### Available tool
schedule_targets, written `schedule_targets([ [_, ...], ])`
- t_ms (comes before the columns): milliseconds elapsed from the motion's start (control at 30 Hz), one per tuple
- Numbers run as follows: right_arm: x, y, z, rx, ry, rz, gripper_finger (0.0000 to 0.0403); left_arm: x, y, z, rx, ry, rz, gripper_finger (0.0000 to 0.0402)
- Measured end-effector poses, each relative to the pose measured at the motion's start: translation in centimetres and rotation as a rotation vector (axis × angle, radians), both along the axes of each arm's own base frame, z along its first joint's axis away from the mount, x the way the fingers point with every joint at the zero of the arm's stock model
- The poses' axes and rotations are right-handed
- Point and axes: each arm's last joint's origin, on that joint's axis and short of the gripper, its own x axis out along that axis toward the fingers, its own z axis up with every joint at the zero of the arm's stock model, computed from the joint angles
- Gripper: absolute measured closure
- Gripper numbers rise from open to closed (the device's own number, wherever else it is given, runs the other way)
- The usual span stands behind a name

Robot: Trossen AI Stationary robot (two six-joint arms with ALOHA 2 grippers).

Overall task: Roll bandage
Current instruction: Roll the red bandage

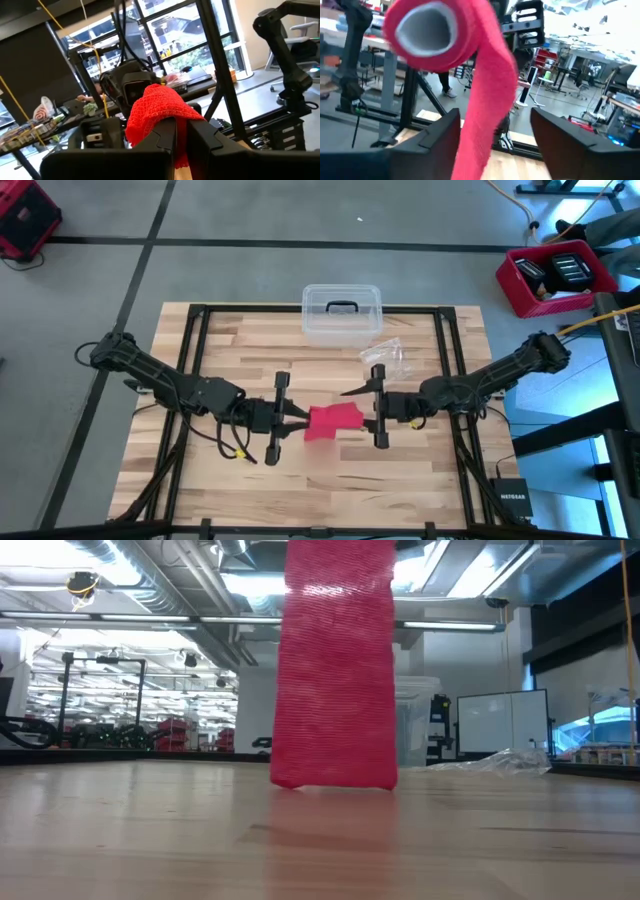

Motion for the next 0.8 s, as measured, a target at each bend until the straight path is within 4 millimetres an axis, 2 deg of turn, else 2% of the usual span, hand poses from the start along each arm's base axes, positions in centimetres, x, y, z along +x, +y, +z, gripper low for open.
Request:
schedule_targets([
  [100, 0.1, -0.1, -0.2, -0.050, 0.010, -0.043, 0.0232, 0.0, 0.0, 0.0, -0.012, 0.001, 0.000, 0.0384],
  [233, -0.1, -0.3, 0.0, -0.121, 0.010, -0.130, 0.0357, 0.0, 0.0, 0.0, -0.021, 0.004, -0.001, 0.0384],
  [300, -0.3, -0.5, 0.4, -0.147, -0.006, -0.152, 0.0389, 0.0, -0.1, -0.1, -0.018, 0.012, -0.004, 0.0384],
  [400, -1.1, -0.9, 1.0, -0.143, -0.014, -0.192, 0.0385, -0.1, -0.4, -0.3, -0.011, 0.034, -0.014, 0.0384],
  [700, -5.2, -1.6, 3.1, -0.207, 0.036, -0.371, 0.0399, -1.4, -3.0, -0.6, 0.018, 0.053, -0.097, 0.0384],
  [800, -5.7, -1.9, 3.4, -0.200, 0.034, -0.404, 0.0399, -1.7, -3.6, -0.7, 0.042, 0.058, -0.150, 0.0384],
])
